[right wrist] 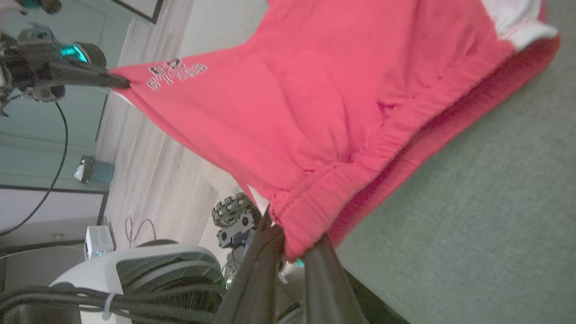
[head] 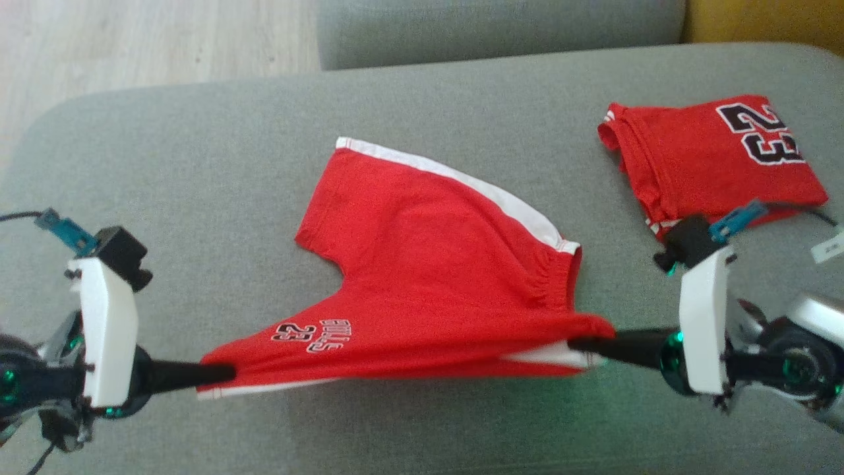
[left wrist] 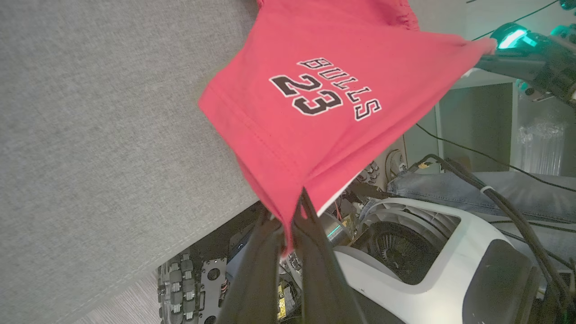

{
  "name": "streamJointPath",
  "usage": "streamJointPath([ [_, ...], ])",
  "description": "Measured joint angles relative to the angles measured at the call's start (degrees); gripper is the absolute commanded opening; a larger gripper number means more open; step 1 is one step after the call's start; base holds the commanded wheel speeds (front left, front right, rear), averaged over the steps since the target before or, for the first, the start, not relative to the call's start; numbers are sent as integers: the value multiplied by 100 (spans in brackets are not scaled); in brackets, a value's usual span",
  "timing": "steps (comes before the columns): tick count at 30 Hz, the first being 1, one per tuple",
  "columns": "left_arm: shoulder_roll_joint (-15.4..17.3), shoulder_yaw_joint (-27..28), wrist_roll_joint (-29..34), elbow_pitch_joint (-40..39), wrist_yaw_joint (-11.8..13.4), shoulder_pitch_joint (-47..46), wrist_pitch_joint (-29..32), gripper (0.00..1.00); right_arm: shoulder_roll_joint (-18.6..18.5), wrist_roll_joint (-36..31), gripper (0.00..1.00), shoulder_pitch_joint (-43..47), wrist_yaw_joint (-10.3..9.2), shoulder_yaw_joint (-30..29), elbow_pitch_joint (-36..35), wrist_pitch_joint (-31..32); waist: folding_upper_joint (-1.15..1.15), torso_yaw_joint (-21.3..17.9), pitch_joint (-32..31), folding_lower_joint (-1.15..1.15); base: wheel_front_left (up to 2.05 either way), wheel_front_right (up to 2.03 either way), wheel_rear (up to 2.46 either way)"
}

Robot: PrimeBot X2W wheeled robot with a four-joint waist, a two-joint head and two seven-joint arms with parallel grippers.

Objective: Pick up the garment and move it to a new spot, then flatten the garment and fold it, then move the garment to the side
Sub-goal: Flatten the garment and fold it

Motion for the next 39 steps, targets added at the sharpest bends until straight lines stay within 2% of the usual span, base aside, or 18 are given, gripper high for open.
streamJointPath([
  [4, -51, 66, -1, 43, 118, -216, 71, 0, 46, 12, 0, -16, 0, -204, 18, -168, 0, -26, 177, 0, 0, 0, 0],
  [15, -658, 614, -142, 950, 318, -1406, 422, 0, 423, 408, 0, -289, 0, -953, 407, -491, 0, -246, 1095, 1, 0, 0, 0],
  [29, -1239, 868, 204, 2113, 304, -2360, 591, 0, 1037, 504, 0, -491, 0, -1674, 602, -371, -1, -819, 2071, 2, 0, 0, 0],
  [39, -1541, 976, 538, 2853, 97, -2792, 424, 0, 1458, 286, 0, -495, 0, -1866, 665, -156, -1, -1093, 2532, 1, 0, 0, 0],
])
